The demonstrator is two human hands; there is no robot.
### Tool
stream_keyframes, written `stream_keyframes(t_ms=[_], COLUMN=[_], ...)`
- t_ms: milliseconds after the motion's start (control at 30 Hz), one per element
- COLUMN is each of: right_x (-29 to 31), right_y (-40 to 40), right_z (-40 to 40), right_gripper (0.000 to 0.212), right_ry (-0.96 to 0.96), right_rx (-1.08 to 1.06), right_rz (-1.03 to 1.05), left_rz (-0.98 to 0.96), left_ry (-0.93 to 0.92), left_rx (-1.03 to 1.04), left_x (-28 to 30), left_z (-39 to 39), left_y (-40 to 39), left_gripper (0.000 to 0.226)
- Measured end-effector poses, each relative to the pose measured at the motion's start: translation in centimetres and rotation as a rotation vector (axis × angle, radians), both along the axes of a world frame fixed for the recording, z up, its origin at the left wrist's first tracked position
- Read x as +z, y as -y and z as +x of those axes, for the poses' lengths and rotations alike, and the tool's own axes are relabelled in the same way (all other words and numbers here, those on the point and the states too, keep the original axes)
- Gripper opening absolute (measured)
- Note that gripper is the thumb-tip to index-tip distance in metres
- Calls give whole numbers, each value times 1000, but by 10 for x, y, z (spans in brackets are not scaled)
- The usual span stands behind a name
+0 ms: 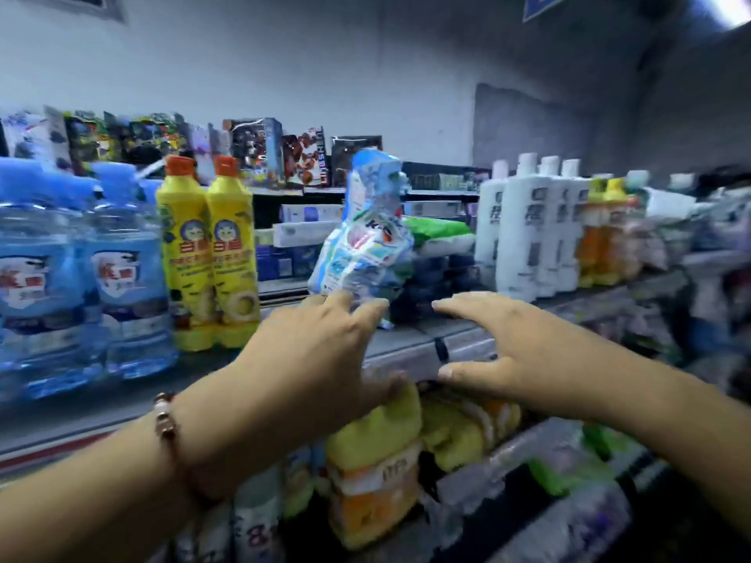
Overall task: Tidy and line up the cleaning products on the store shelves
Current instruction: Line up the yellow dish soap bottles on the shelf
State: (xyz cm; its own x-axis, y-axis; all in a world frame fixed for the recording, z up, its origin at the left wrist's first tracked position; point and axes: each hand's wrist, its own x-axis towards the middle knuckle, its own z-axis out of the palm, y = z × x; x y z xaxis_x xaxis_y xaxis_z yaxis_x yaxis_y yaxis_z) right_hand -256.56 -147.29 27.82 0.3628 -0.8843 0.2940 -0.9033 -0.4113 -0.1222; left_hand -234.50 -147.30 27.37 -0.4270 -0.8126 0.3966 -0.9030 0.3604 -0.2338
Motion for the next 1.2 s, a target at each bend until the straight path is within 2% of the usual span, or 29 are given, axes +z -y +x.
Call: stream_keyframes(t_ms=[233,467,633,733,833,933,1067,1200], right_x=[4,9,2,4,14,26,28,29], right_y=[-35,-10,42,85,130,175,228,285], right_z=[-195,-317,-367,-392,-414,-440,-474,-501], right_gripper=[79,76,71,66,61,69,72,74], right_ry=[22,77,123,123,139,115,186,231], right_rx=[-247,-381,-389,-372,-342,-341,-341,-315], right_rz=[57,21,11,-28,-35,-49,-100,-109], left_rz=[15,-67,-145,-272,-331,-335,-293,-236], left_ry=[-21,-47,-33,21,-17,-39,-72,-10], left_rx=[-191,-316,-320,-335,-383,-362,-341,-281], left_x=[3,18,12,9,18,27,28,13], left_z=[-196,-339,-396,-420,-441,-466,-492,-509], left_y=[30,70,127,160,194,235,280,298], left_gripper=[84,75,73,74,78,76,75,67])
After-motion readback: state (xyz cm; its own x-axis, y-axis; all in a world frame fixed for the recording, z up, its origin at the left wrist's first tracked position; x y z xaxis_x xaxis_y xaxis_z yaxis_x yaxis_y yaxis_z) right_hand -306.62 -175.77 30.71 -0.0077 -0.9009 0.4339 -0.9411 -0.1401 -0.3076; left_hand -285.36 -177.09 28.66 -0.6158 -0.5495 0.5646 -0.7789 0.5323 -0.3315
